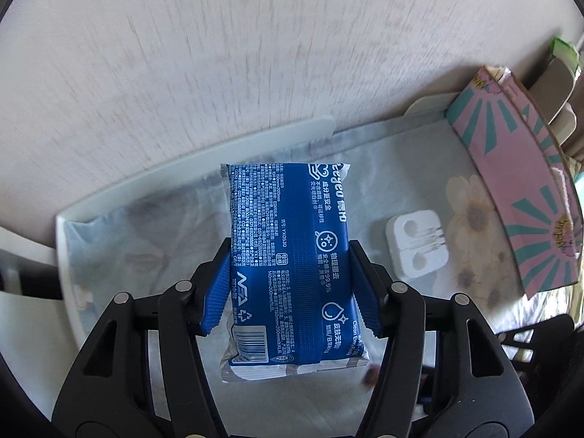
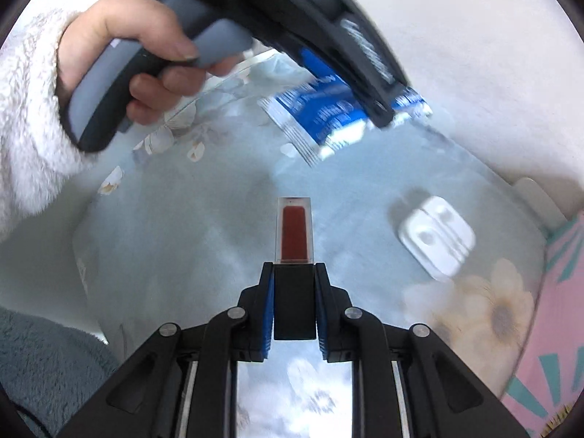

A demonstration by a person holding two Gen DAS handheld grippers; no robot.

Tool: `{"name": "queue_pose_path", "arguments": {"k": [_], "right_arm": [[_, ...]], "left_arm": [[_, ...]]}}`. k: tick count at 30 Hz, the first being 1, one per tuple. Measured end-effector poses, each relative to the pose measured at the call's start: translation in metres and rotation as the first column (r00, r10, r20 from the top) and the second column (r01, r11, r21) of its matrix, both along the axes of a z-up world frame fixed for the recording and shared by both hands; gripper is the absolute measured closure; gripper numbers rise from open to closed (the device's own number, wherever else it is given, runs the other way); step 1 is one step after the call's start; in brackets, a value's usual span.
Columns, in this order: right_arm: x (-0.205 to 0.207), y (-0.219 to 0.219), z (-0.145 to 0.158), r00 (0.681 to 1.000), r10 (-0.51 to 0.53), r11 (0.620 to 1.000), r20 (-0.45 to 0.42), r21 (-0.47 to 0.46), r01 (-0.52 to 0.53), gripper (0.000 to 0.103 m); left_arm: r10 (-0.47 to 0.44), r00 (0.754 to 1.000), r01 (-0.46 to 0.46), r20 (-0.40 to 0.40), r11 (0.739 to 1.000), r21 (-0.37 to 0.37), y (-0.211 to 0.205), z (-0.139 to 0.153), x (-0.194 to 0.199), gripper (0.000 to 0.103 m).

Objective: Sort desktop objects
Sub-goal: 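Grasp the blue tissue pack with the left tool while the right tool grasps the lipstick, then carry the tissue pack and lipstick into the box and release both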

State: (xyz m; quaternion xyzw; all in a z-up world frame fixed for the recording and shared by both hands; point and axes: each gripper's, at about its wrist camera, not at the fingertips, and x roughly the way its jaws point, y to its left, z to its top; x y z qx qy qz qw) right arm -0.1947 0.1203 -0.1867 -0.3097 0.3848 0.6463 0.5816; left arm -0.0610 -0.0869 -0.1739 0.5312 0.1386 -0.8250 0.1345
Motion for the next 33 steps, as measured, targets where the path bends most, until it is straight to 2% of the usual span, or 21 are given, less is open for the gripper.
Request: {"name": "queue_pose_path", "arguments": {"k": [3, 5, 8, 13, 18, 24, 33], "right_arm": [[0.016, -0.014, 0.019, 1.0, -0.027, 1.0, -0.011, 0.007, 0.027, 0.085], [0.014, -0.038, 0.035, 0.999, -0.045, 0.999, -0.007, 0.019, 0.045, 0.085], [0.038, -0.06, 0.057, 0.995, -0.094, 0.995, 0.015, 0.038, 0.094, 0.085], [0.075, -0.076, 0.091, 0.98, -0.197, 0.978, -0.02, 0.067, 0.198, 0.085], [0.114, -0.098, 0.112, 0.958, -0.288, 0.953, -0.002, 0.099, 0.287, 0.085], [0.148, -0.127, 0.115, 0.922, -0.387, 0.917, 0.003, 0.106, 0.385, 0.085], [0.192, -0.18, 0.103, 0.86, -0.51, 0.857, 0.0, 0.081, 0.508, 0.085]], "left_arm": [[0.004, 1.0, -0.004, -0.004, 1.0, -0.01, -0.001, 0.019, -0.003, 0.047], [0.005, 1.0, -0.005, -0.011, 1.0, -0.006, 0.0, 0.032, -0.004, 0.047], [-0.001, 1.0, 0.001, -0.025, 1.0, 0.002, 0.0, 0.046, -0.023, 0.047], [-0.036, 0.998, 0.036, -0.042, 0.999, -0.019, 0.023, 0.074, -0.045, 0.047], [-0.068, 0.994, 0.069, -0.082, 0.998, 0.009, 0.051, 0.099, -0.077, 0.047], [-0.125, 0.986, 0.128, -0.113, 0.991, 0.023, 0.091, 0.121, -0.12, 0.047], [-0.216, 0.969, 0.224, -0.12, 0.973, 0.053, 0.164, 0.113, -0.195, 0.047]]}}
